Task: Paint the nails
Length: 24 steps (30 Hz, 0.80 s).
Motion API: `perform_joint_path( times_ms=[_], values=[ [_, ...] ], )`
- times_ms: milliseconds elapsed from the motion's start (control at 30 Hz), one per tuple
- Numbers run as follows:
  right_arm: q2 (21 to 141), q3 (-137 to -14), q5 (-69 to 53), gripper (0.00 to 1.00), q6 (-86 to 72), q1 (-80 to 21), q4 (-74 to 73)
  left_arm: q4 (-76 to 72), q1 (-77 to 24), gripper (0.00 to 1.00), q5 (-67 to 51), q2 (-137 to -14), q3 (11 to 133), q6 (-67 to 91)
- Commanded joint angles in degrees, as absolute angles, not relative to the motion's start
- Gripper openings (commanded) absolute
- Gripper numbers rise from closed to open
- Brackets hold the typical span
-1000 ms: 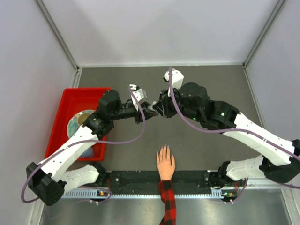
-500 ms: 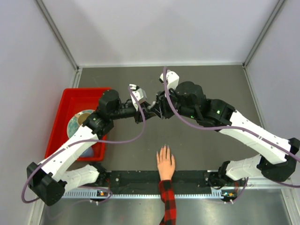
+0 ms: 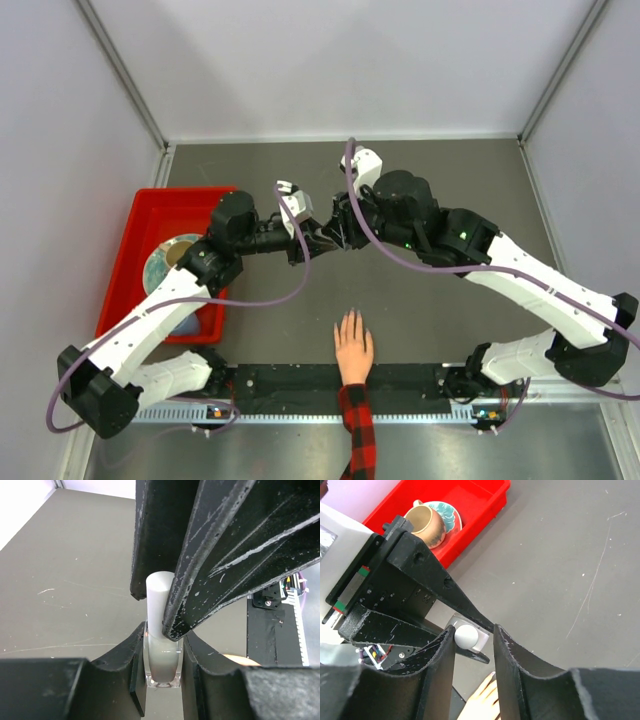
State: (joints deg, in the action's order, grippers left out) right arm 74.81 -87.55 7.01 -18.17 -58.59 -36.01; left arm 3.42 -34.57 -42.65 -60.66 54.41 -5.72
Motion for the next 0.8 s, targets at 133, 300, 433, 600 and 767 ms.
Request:
perform_joint_path(
  times_ms=[133,300,433,600,767],
  values=[
    [75.23,-90.53,3.78,0.31,-16.96,-57.83,-32.26,0.79,-34.54,0.00,-44.82,-61.17,56.34,-5.71],
    [75.59,-90.53,1.32,0.00,-16.61,-57.31,-32.34,0.53,-34.54,0.02,-42.72,-60.82,56.16,-5.10],
    [74.89,-89.21,6.57,0.00,-17.05,-55.65,-32.17,-2.28,-34.54,0.98,-35.00,-59.07,54.33,-3.69],
    [74.09,-84.30,13.25,0.00,-17.84,-48.53,-27.27,-3.25,-34.63,0.99,-22.96,-54.85,52.38,-4.66],
    [80.39,-81.56,19.33,0.00,-19.50,-39.13,-21.10,-6.07,-34.54,0.99,-9.07,-50.11,49.22,-5.36]
  ],
)
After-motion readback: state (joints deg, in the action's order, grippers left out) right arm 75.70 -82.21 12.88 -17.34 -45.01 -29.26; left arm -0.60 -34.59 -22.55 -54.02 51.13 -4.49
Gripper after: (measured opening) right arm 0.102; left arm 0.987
